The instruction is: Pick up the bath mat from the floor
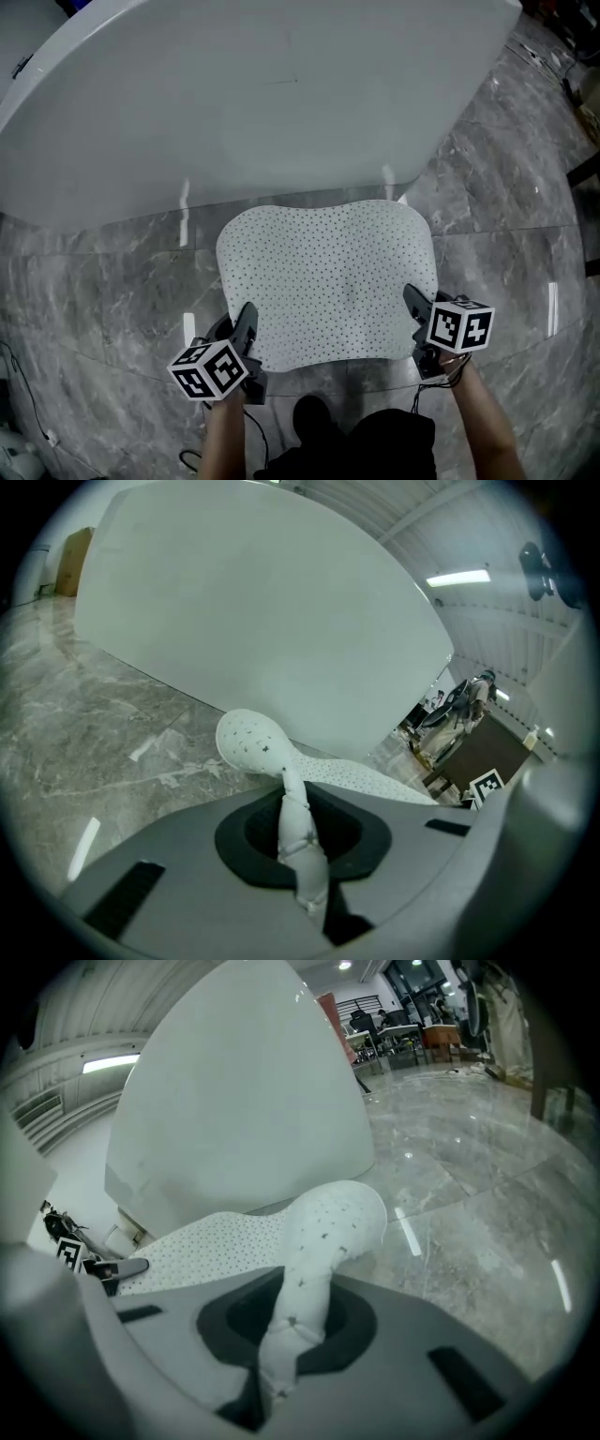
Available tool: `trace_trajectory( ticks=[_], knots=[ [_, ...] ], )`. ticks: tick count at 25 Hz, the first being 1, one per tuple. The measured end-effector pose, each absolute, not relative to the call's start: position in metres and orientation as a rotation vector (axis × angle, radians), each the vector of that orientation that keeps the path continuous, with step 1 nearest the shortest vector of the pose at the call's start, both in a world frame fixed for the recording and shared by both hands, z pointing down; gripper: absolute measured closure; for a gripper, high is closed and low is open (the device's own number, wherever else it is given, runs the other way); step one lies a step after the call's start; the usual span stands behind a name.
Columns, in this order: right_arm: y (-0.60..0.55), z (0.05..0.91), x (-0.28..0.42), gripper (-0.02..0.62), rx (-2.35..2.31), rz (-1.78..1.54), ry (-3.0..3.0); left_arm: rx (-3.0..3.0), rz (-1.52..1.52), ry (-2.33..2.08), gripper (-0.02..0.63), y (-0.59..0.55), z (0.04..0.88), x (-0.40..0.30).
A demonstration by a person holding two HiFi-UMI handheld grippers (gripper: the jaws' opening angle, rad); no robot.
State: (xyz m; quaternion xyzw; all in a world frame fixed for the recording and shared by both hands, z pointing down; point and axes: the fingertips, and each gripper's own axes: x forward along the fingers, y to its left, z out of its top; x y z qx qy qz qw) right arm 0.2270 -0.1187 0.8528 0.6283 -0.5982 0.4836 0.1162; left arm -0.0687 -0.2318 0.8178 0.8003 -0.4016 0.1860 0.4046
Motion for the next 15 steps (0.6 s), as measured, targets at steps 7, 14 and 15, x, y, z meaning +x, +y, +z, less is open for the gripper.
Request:
trace_trajectory(
  ticks=[7, 14, 15],
  knots=[
    [-0.103, 0.756, 0.215, 0.568, 1.809, 1.416, -1.719, 2.020, 0.485, -1.006, 0.586, -0.210, 0.715, -0.063],
    [-0.077, 0.608, 0.216, 0.568, 1.843, 1.410, -1.735, 2.062, 0.478, -1.001, 0.586, -0.179, 0.567, -0.054],
    [-0.073, 0.587, 0.216, 0.568, 1.852, 1.409, -1.742, 2.070, 0.478, -1.008, 0.586, -0.174, 0.546, -0.054]
  ],
)
